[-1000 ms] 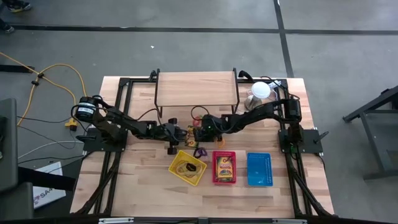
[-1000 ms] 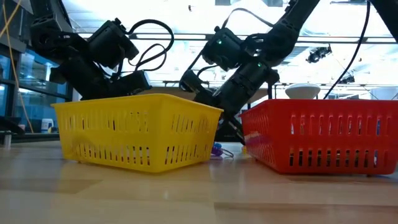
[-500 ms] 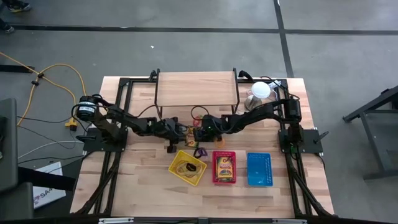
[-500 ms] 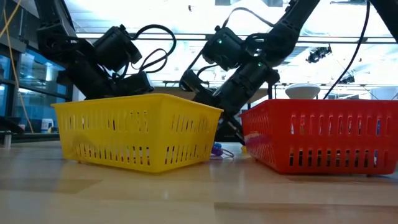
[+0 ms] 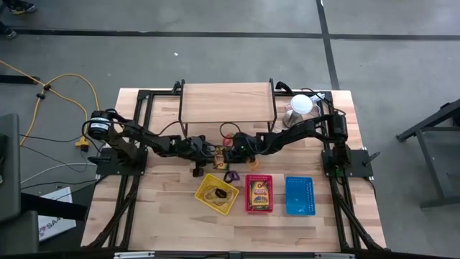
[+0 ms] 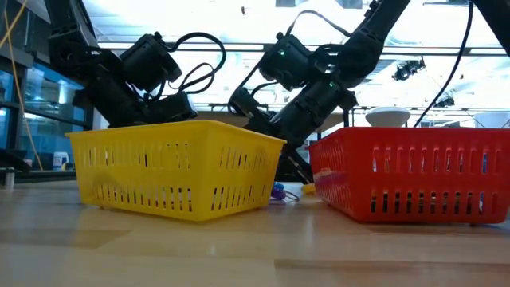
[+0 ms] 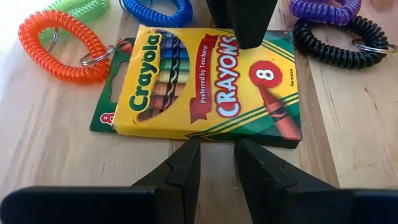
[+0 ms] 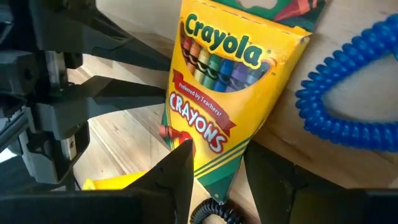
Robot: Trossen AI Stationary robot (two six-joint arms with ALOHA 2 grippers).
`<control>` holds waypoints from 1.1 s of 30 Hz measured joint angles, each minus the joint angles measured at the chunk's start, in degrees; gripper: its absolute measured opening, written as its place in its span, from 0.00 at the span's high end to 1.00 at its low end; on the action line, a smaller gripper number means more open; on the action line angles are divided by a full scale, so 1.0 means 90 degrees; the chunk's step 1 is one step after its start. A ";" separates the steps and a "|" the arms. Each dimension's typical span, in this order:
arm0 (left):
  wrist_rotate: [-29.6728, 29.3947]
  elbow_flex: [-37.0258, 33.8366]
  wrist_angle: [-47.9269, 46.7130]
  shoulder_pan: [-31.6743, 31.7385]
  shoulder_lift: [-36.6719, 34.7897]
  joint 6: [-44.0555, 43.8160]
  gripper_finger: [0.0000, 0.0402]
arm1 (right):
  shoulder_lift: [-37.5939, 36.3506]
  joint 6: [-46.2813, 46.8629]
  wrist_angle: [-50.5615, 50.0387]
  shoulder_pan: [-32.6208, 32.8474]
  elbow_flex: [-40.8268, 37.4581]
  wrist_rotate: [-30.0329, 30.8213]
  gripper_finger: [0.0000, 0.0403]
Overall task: Pick & Place Office Desk Supplies
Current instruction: Put the crayon box into the red bin
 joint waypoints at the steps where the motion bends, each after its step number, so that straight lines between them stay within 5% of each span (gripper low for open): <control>1: 0.0000 0.0007 -0.0034 0.0000 -0.0001 0.0000 0.75 | -0.0016 -0.0027 0.0004 0.0000 0.0000 0.0021 0.68; 33: -0.0168 -0.0003 -0.0377 -0.0002 0.0005 -0.0177 0.75 | -0.0318 -0.0360 -0.1280 -0.0029 0.0034 0.0155 0.68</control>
